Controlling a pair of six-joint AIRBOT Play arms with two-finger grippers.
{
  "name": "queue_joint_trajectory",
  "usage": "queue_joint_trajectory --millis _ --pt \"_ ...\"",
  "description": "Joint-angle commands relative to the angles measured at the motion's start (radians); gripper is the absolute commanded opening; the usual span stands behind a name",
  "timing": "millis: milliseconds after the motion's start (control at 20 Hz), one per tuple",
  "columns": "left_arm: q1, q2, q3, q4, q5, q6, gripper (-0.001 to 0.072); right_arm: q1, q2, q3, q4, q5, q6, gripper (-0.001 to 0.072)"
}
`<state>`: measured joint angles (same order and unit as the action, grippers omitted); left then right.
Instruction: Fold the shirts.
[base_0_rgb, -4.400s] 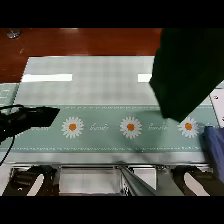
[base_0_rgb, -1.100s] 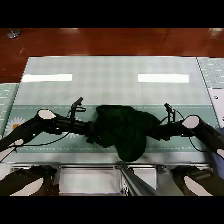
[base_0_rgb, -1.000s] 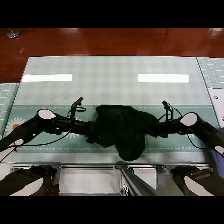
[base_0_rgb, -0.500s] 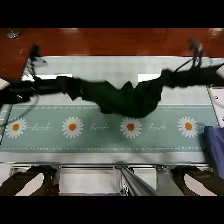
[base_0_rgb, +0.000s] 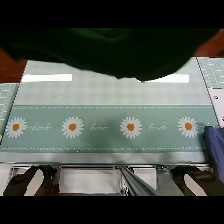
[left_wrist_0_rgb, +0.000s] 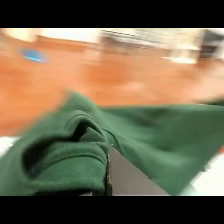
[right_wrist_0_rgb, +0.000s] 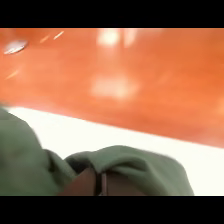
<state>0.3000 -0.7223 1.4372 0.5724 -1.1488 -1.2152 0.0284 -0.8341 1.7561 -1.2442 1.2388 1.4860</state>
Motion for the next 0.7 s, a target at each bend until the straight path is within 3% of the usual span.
queue_joint_trajectory --millis 0,150,350,550,650 --pt "0.075 0.142 0.036 0.379 -0.046 -0.148 0.0023 0.0 0.166 0.026 -0.153 0.057 0.029 0.003" --pt "0.085 0.223 0.031 0.466 -0.158 -0.178 0.0024 0.0 0.265 0.026 -0.175 0.112 0.077 0.003" --pt "0.084 0.282 -0.148 0.297 -0.25 -0.193 0.0024 0.0 0.292 -0.069 -0.169 0.218 0.083 0.003" --pt "0.08 0.318 -0.48 0.236 -0.271 -0.193 0.0024 0.0 0.292 -0.344 -0.126 0.204 0.104 0.003" --pt "0.06 0.309 -0.628 0.23 -0.214 -0.184 0.0024 0.0 0.292 -0.519 -0.079 0.17 0.104 0.003"
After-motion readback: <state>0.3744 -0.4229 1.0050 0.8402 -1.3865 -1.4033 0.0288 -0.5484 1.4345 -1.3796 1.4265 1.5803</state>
